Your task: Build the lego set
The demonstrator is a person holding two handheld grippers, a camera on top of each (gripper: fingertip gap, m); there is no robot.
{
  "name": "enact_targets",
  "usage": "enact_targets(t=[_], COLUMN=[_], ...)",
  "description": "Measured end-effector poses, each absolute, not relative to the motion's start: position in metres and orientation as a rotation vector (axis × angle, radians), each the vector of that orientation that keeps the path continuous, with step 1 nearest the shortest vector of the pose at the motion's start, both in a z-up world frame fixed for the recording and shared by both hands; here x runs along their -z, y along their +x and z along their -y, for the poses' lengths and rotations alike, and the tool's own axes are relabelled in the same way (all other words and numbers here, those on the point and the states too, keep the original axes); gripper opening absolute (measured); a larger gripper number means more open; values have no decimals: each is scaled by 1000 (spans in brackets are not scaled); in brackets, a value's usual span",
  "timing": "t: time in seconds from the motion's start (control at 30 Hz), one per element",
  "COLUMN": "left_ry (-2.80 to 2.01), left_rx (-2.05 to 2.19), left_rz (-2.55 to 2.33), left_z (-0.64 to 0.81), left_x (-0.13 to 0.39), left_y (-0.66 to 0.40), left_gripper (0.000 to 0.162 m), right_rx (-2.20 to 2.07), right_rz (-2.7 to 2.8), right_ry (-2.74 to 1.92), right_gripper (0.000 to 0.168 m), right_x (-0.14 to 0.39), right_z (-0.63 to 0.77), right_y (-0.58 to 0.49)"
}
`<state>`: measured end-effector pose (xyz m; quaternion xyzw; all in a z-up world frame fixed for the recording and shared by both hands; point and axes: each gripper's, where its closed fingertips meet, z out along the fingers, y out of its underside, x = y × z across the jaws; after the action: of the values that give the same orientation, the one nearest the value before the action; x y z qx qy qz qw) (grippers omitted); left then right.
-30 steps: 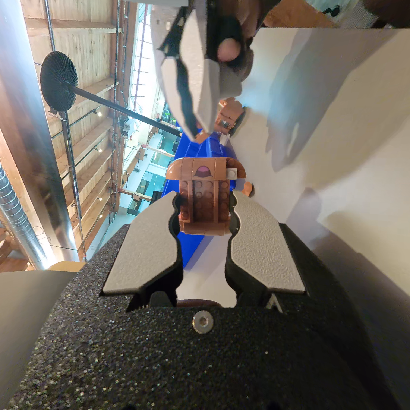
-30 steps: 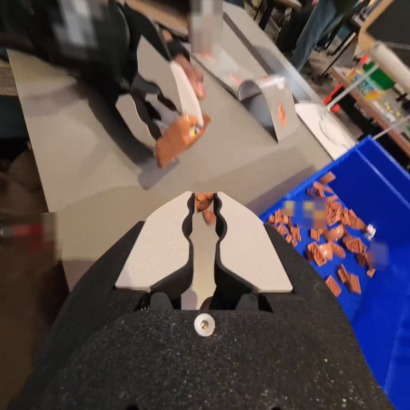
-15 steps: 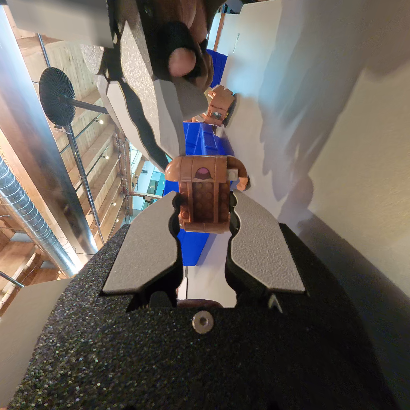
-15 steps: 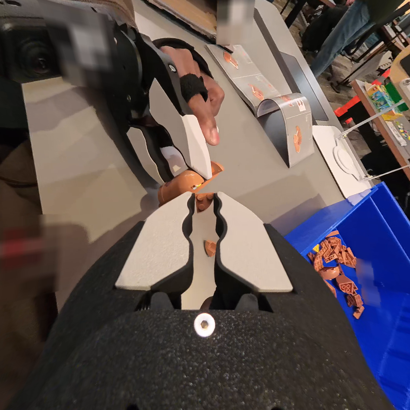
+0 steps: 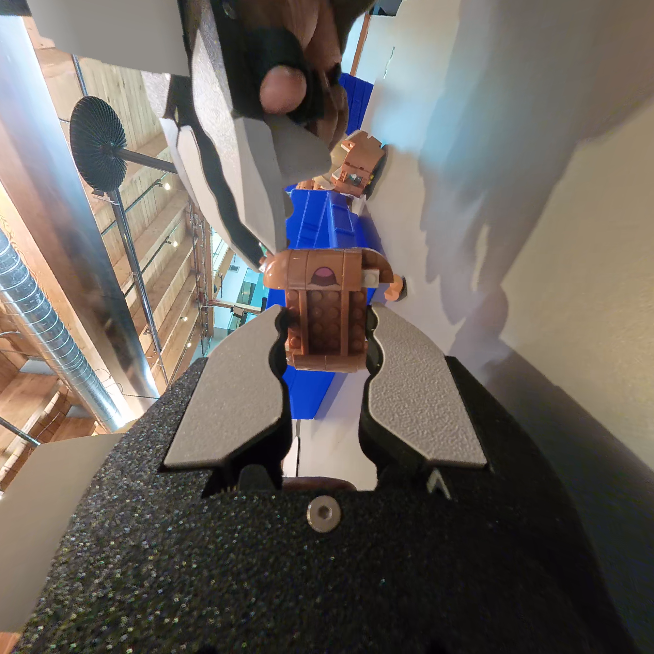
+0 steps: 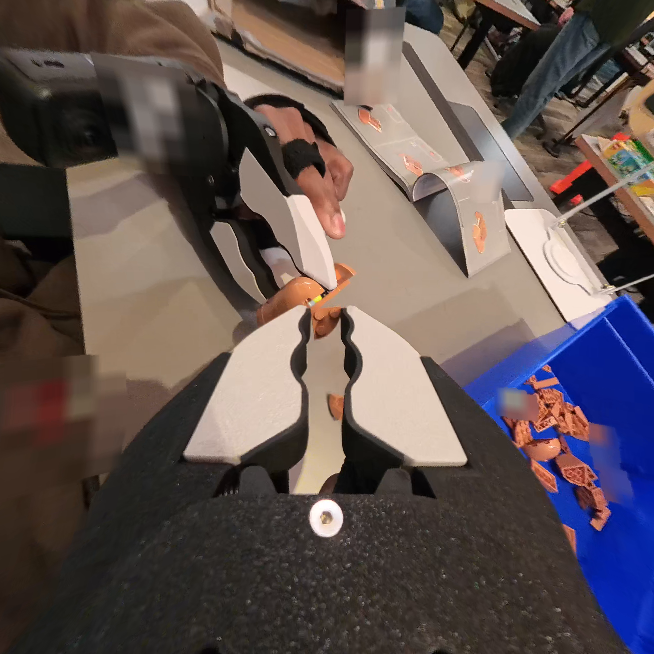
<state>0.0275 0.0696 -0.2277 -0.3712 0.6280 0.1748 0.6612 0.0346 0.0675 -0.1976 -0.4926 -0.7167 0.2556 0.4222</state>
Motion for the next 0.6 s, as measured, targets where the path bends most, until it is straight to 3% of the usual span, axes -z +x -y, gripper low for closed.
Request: enact_targets(t=[0.37,0.6], left_ry=[-858,-916], left_rx=[-396,-414], left_rz=[-1441,-1467], left_z=[-71,-78], left_x=[232,239], left_y=[26,14], left_gripper=[42,42], right_rx=[-863,-726], right_rz=[1801,1743], right_ry=[-1294,-1417], right_gripper=[17,20], right_x=[205,221], right_z=[-57,-89], right_y=[30,63])
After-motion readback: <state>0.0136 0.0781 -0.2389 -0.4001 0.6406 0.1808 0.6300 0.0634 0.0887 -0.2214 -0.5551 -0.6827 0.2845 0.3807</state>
